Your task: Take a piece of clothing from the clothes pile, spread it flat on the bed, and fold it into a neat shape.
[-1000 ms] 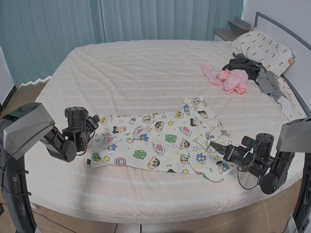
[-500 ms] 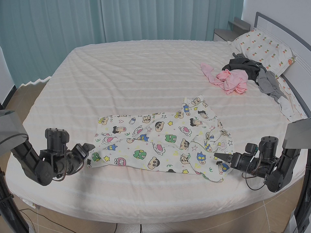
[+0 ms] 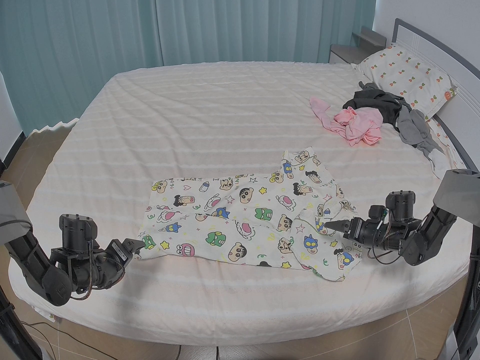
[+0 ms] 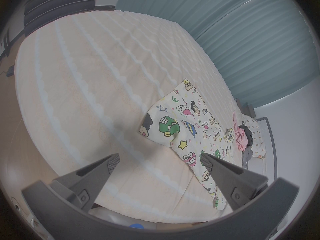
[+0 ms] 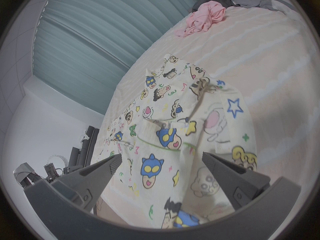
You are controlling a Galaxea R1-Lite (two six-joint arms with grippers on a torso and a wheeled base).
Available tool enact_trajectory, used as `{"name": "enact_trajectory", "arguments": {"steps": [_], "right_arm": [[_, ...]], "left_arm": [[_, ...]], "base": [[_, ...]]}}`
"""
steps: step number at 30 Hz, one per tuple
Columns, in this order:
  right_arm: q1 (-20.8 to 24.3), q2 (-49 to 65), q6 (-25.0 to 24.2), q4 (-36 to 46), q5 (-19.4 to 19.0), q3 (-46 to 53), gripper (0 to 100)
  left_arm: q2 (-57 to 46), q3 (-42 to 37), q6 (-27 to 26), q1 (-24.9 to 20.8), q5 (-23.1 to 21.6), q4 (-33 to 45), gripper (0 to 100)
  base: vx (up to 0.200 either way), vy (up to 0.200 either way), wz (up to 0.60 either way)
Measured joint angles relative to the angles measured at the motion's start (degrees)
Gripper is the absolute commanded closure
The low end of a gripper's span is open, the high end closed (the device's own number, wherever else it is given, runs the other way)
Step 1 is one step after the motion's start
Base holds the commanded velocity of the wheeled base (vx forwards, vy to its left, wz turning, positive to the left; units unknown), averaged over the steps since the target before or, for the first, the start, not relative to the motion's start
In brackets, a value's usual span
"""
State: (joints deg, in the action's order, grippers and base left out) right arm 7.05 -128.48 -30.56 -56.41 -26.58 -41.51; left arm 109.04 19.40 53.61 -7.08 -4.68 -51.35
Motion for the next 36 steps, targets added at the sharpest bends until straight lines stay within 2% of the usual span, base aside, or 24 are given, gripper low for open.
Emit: {"name": "enact_trajectory", "arguments": {"steps": [7, 14, 15, 25, 32, 36], "right_arm": [[1.02, -1.54, 2.78, 10.2, -0.09, -7.36, 0], [1.88, -2.73, 4.23, 13.85, 0.06, -10.08, 0], [2.01, -2.94, 4.34, 14.64, 0.15, -10.61, 100], [2.24, -3.5, 5.22, 22.47, 0.77, -14.21, 100], [1.49, -3.25, 7.11, 21.67, 2.55, -15.07, 100], [0.8, -2.62, 7.7, 16.23, 2.66, -14.8, 100]], "left_arm": [[0.11, -0.79, 0.11, -0.16, 0.0, -0.44, 0], [0.51, -0.93, 0.15, -0.22, 0.0, -0.46, 0], [0.55, -0.93, 0.13, -0.22, 0.01, -0.44, 0], [1.32, -0.94, 0.09, -0.29, 0.39, -0.44, 0], [1.93, -0.94, 0.04, -0.4, 0.48, -0.49, 0], [2.26, -0.96, -0.09, -1.04, 0.67, -0.49, 0]], "base": [[0.0, 0.0, 0.0], [0.0, 0.0, 0.0], [0.0, 0.0, 0.0], [0.0, 0.0, 0.0], [0.0, 0.0, 0.0], [0.0, 0.0, 0.0]]}}
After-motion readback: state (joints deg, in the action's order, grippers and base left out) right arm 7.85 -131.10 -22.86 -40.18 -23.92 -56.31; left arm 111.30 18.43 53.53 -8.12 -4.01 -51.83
